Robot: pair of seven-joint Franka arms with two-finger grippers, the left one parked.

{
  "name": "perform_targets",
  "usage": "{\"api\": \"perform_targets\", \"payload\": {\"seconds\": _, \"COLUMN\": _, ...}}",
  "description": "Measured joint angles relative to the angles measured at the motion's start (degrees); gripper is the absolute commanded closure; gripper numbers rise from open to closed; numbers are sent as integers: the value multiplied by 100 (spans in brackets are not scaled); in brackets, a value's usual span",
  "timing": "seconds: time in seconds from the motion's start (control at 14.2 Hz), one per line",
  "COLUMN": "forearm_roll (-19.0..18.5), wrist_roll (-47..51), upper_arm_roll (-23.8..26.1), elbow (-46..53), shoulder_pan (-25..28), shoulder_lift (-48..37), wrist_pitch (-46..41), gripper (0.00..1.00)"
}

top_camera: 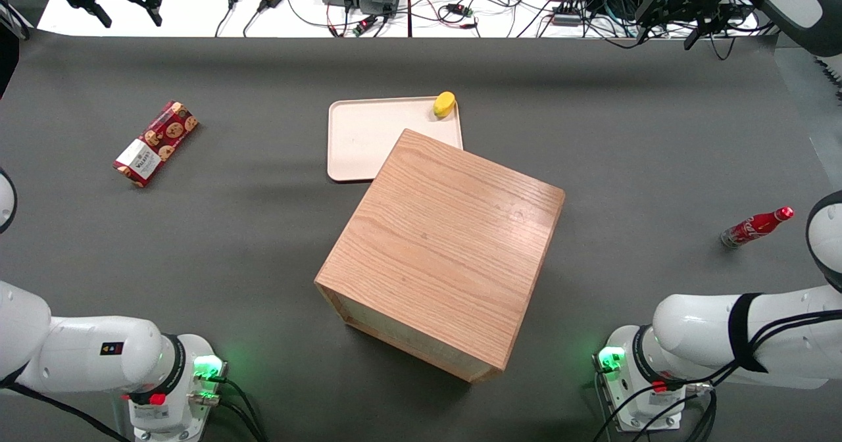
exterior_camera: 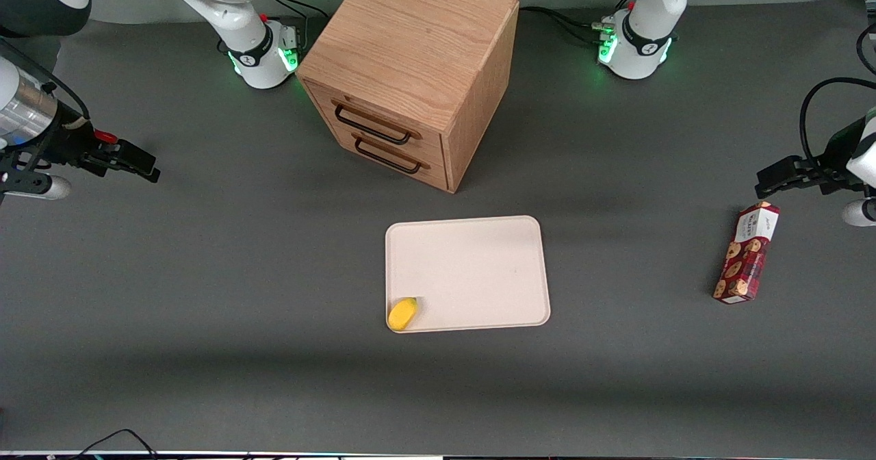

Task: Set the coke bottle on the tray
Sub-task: 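Move the right gripper toward the red Coca-Cola bottle lying on the table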

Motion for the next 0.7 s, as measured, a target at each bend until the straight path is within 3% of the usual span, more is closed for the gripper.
{"api": "perform_targets", "payload": {"seconds": 0.42, "forearm_roll": -168, "wrist_roll": -27, "upper_arm_roll": -176, "elbow": -222, "shoulder_pan": -115, "shoulder_lift": 12, "wrist_pitch": -7, "gripper": 0}}
{"api": "perform_targets", "payload": {"seconds": 0.7, "forearm_roll": -422, "wrist_roll": -1285, "upper_arm_roll": -292, "elbow": -720, "shoulder_pan": -980, "shoulder_lift": -1, "wrist_pitch": 52, "gripper": 0}}
